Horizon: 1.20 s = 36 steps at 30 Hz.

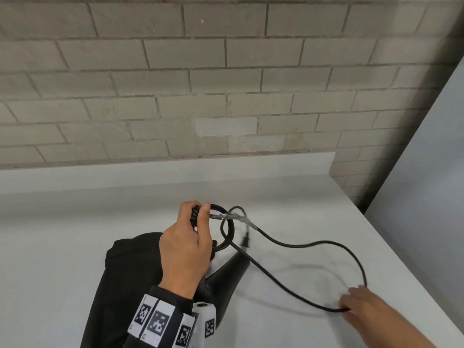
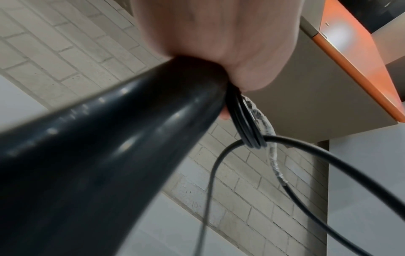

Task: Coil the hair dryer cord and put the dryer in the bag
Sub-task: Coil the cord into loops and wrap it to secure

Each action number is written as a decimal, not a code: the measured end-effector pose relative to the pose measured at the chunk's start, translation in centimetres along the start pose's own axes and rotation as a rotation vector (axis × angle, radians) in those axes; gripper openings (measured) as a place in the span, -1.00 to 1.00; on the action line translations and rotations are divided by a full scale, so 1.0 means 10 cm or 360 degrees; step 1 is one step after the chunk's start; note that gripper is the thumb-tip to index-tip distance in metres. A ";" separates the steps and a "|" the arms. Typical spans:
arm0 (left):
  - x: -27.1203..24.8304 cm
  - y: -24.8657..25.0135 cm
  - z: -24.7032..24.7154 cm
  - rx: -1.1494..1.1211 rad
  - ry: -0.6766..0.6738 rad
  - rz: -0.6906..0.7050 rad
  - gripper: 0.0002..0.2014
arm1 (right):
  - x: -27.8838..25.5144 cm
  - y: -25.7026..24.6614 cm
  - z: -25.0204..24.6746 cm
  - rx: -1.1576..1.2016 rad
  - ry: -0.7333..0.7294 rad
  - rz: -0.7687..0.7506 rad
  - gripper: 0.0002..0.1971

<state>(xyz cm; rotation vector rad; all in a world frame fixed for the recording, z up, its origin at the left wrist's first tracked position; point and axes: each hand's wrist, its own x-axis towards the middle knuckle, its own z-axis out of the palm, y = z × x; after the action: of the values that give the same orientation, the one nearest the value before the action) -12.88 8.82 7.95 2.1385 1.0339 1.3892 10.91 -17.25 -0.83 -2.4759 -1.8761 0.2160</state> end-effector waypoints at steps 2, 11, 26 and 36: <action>-0.02 0.04 -0.01 0.0014 0.0003 0.0024 -0.58 | -0.04 0.00 -0.14 0.0120 -0.0093 0.0148 -0.28; -0.05 0.12 0.02 0.0016 0.0017 0.0063 -0.58 | 0.52 -1.39 -0.53 0.1367 0.0421 0.0083 -0.58; 0.03 -0.05 0.02 -0.0009 0.0034 -0.0008 -0.61 | 0.31 -1.13 -0.45 0.1222 -0.0096 -0.0333 -0.80; -0.02 0.04 0.02 -0.0043 0.0027 0.0056 -0.63 | 0.07 -0.57 -0.38 0.0611 -0.0047 0.0166 -0.42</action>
<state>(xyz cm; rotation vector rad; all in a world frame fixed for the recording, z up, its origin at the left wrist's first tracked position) -12.66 8.42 7.98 2.1387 0.9827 1.4315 6.10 -14.76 3.49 -2.3144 -1.5386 0.5600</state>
